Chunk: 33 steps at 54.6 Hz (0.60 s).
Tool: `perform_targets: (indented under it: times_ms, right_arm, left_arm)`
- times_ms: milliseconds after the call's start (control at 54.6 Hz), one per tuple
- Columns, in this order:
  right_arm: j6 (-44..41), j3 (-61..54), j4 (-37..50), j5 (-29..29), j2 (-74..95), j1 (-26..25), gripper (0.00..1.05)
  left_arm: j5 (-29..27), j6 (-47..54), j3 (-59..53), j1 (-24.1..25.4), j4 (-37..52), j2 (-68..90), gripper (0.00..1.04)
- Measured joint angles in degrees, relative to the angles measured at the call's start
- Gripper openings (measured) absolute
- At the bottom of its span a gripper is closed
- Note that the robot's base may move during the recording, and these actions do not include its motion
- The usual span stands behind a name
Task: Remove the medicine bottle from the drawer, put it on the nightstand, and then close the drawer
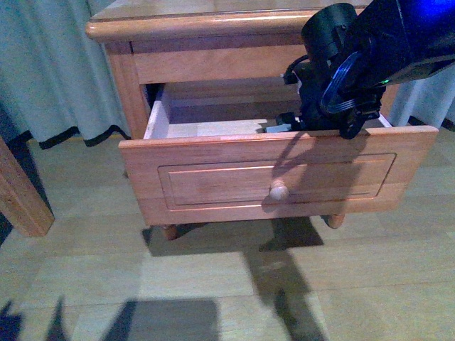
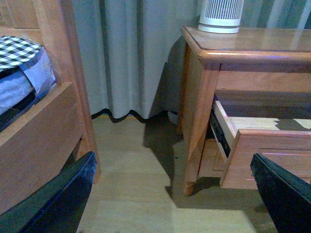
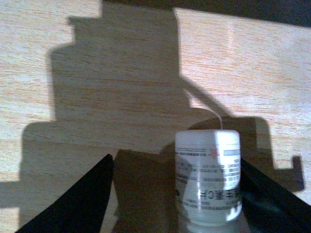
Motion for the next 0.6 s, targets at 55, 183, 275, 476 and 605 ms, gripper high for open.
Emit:
perform_targets:
  times_ms: [55, 183, 275, 476, 605]
  right_arm:
    - [0.0, -0.1, 0.1, 0.0, 0.0, -0.3, 0.36]
    - [0.0, -0.9, 1.2, -0.2, -0.4, -0.6, 0.31]
    - [0.0, -2.0, 2.1, -1.1, -1.5, -0.6, 0.31]
    - [0.2, -6.1, 4.6, -5.0, -9.3, -0.2, 0.3]
    - [0.5, -8.0, 5.0, -7.5, -14.4, 0.5, 0.3]
  left_arm:
    - [0.0, 0.0, 0.0, 0.0, 0.0, 0.0, 0.98]
    - [0.0, 0.0, 0.0, 0.0, 0.0, 0.0, 0.98]
    - [0.0, 0.0, 0.0, 0.0, 0.0, 0.0, 0.98]
    - [0.0, 0.0, 0.0, 0.0, 0.0, 0.0, 0.98]
    - [0.0, 0.0, 0.0, 0.0, 0.0, 0.0, 0.98]
